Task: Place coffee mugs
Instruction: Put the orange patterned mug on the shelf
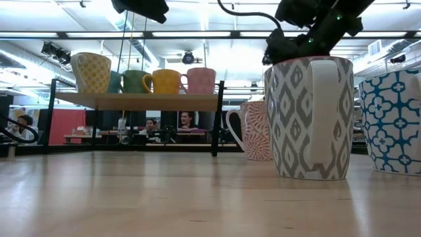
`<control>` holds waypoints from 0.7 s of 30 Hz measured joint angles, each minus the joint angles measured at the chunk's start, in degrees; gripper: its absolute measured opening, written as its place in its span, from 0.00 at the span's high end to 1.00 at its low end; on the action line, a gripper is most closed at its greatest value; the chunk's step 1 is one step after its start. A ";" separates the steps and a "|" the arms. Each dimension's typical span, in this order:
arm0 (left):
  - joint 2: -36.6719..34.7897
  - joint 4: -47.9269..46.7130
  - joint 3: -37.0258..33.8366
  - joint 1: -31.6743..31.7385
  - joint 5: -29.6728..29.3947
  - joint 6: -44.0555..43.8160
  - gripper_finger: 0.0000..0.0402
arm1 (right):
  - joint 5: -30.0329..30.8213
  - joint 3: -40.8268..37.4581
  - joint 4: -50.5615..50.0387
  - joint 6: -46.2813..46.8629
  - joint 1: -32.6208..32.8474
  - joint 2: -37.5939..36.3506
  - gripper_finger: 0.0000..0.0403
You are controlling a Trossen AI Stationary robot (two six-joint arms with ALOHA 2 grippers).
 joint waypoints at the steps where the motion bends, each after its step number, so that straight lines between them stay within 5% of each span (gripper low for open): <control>1: 0.16 0.33 0.00 0.00 -0.05 -0.01 0.57 | 0.86 0.03 0.18 -0.12 0.00 0.36 0.61; 21: 0.28 1.96 -0.02 0.00 -0.01 0.04 0.57 | 1.68 -0.08 -1.73 -4.60 -1.43 -1.27 0.61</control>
